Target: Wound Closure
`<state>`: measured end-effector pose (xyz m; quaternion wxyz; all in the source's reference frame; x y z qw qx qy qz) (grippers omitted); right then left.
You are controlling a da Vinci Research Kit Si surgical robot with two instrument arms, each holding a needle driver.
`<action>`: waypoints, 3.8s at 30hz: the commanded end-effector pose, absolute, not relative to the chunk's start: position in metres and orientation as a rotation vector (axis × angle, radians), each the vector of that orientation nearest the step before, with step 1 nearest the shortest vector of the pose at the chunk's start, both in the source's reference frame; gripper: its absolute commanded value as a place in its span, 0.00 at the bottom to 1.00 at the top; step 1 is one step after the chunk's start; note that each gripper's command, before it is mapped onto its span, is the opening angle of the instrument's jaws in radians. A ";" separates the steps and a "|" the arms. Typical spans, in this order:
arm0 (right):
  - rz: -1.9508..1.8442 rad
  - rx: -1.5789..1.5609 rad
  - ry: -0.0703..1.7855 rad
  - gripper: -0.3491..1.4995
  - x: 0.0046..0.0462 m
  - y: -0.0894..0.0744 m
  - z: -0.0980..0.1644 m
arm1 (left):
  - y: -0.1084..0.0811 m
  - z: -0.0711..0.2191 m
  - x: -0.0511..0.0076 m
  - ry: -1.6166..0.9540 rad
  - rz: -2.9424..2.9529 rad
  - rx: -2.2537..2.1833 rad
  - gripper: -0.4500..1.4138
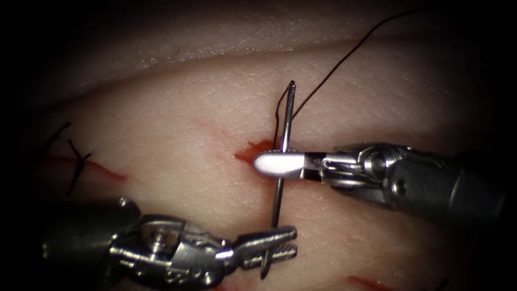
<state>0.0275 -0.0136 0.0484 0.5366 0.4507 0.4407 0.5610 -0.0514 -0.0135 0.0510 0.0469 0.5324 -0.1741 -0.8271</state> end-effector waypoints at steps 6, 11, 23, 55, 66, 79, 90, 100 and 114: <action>1.353 0.990 1.054 0.00 0.0273 -0.013 0.050 | -0.013 0.051 -0.0522 -0.522 -2.530 1.626 0.48; 1.374 0.937 1.086 0.00 0.0262 -0.012 0.050 | -0.013 0.051 -0.0521 -0.430 -2.596 1.667 0.87; 1.244 0.713 1.201 0.00 0.0240 -0.009 0.051 | -0.012 0.053 -0.0487 -0.020 -2.744 1.823 0.59; 0.887 0.402 1.398 0.00 0.0227 -0.008 0.049 | -0.007 0.069 -0.0501 0.399 -3.047 1.177 0.00; 0.857 0.375 1.409 0.00 0.0231 -0.008 0.049 | -0.005 0.071 -0.0505 0.402 -3.071 1.123 0.00; 0.758 0.310 1.418 0.00 0.0230 -0.008 0.050 | -0.005 0.073 -0.0512 0.491 -3.031 0.819 0.00; 0.638 0.185 1.454 0.00 0.0244 -0.006 0.053 | -0.007 0.072 -0.0508 0.528 -3.003 0.749 0.68; 0.518 0.076 1.484 0.00 0.0262 -0.006 0.056 | -0.008 0.072 -0.0511 0.561 -2.986 0.773 0.71; 0.463 0.012 1.481 0.00 0.0270 -0.008 0.058 | -0.008 0.071 -0.0511 0.545 -2.985 0.829 0.69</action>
